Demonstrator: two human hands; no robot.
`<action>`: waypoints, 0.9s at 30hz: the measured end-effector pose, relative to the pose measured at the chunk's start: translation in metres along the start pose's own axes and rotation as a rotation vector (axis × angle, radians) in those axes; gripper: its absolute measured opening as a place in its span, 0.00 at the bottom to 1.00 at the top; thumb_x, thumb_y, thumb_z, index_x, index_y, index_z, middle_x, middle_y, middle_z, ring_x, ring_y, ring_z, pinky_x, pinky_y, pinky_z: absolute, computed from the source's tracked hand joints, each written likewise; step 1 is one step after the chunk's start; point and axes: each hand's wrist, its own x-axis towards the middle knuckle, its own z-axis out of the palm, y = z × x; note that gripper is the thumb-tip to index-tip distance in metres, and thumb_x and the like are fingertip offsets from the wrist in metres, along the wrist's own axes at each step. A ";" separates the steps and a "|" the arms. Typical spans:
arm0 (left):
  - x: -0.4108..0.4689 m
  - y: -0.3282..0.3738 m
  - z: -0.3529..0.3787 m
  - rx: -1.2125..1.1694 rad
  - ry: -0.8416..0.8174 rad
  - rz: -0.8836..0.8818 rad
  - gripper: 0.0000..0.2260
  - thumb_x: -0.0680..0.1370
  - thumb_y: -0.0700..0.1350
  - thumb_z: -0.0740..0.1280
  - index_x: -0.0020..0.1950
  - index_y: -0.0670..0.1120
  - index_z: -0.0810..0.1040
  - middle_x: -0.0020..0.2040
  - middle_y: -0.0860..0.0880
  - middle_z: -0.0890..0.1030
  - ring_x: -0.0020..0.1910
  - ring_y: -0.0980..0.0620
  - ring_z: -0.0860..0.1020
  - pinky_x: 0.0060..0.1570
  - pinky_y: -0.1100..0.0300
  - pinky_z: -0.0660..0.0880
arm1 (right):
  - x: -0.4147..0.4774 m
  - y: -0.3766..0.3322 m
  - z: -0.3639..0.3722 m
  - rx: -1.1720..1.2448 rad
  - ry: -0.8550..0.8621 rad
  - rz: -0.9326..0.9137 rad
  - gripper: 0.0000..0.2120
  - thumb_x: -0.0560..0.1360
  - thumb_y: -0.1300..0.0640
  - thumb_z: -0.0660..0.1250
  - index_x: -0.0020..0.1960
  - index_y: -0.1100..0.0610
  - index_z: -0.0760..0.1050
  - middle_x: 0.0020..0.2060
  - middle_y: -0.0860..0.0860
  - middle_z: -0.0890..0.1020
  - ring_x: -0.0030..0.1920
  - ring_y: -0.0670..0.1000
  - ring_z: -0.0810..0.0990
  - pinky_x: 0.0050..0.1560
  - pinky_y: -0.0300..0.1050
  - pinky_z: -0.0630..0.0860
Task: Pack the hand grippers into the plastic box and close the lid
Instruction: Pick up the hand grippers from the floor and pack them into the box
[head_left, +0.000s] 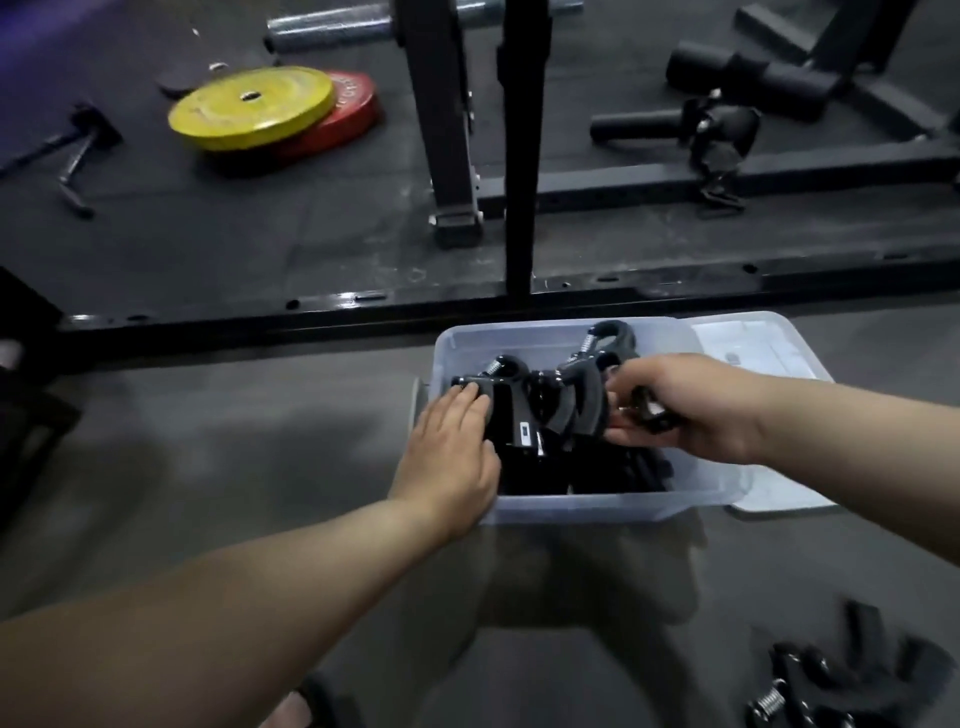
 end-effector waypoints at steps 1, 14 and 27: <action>0.001 0.001 -0.001 -0.059 0.029 -0.021 0.25 0.80 0.47 0.54 0.77 0.45 0.60 0.78 0.48 0.59 0.78 0.51 0.53 0.77 0.54 0.46 | 0.007 0.000 0.012 0.040 0.003 -0.001 0.04 0.75 0.66 0.63 0.49 0.61 0.75 0.41 0.58 0.77 0.41 0.52 0.79 0.40 0.48 0.84; 0.006 -0.006 -0.004 -0.120 0.085 -0.039 0.30 0.74 0.59 0.47 0.72 0.48 0.65 0.67 0.48 0.70 0.68 0.47 0.65 0.71 0.52 0.58 | 0.047 0.013 0.084 -0.861 0.030 -0.306 0.11 0.77 0.50 0.60 0.51 0.57 0.74 0.45 0.56 0.83 0.45 0.56 0.82 0.50 0.52 0.79; 0.015 -0.001 -0.001 -0.014 0.093 -0.096 0.23 0.80 0.47 0.57 0.75 0.50 0.63 0.61 0.48 0.72 0.62 0.45 0.68 0.69 0.52 0.59 | 0.052 0.026 0.065 -1.369 0.166 -0.431 0.24 0.77 0.38 0.59 0.65 0.52 0.73 0.66 0.55 0.67 0.68 0.59 0.64 0.68 0.55 0.64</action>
